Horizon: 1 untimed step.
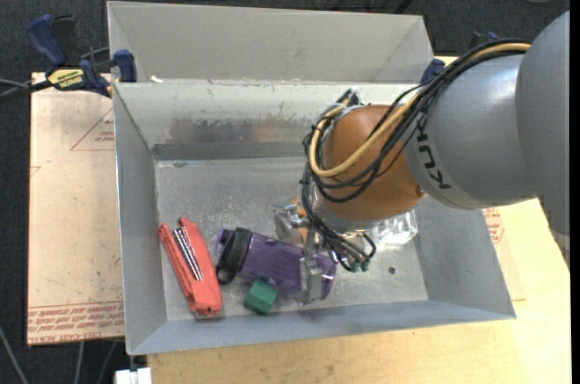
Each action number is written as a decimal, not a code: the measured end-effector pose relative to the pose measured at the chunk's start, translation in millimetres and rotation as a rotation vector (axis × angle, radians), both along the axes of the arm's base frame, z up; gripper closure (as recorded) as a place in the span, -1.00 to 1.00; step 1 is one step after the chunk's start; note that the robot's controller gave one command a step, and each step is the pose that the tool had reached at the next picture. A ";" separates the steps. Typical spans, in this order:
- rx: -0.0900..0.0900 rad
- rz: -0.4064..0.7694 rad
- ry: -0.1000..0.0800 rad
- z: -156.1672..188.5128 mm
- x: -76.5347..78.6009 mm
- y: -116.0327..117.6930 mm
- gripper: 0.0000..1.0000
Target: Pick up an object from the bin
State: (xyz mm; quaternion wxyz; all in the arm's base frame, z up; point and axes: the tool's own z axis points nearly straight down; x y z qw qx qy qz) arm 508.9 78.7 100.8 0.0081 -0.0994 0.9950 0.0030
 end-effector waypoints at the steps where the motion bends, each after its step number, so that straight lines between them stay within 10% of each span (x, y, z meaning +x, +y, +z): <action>1: -0.005 -0.043 0.011 -29.3 -15.1 -27.5 -1.00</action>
Offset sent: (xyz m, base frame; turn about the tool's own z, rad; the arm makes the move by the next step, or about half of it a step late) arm 0.0172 0.0607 -0.0308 0.0565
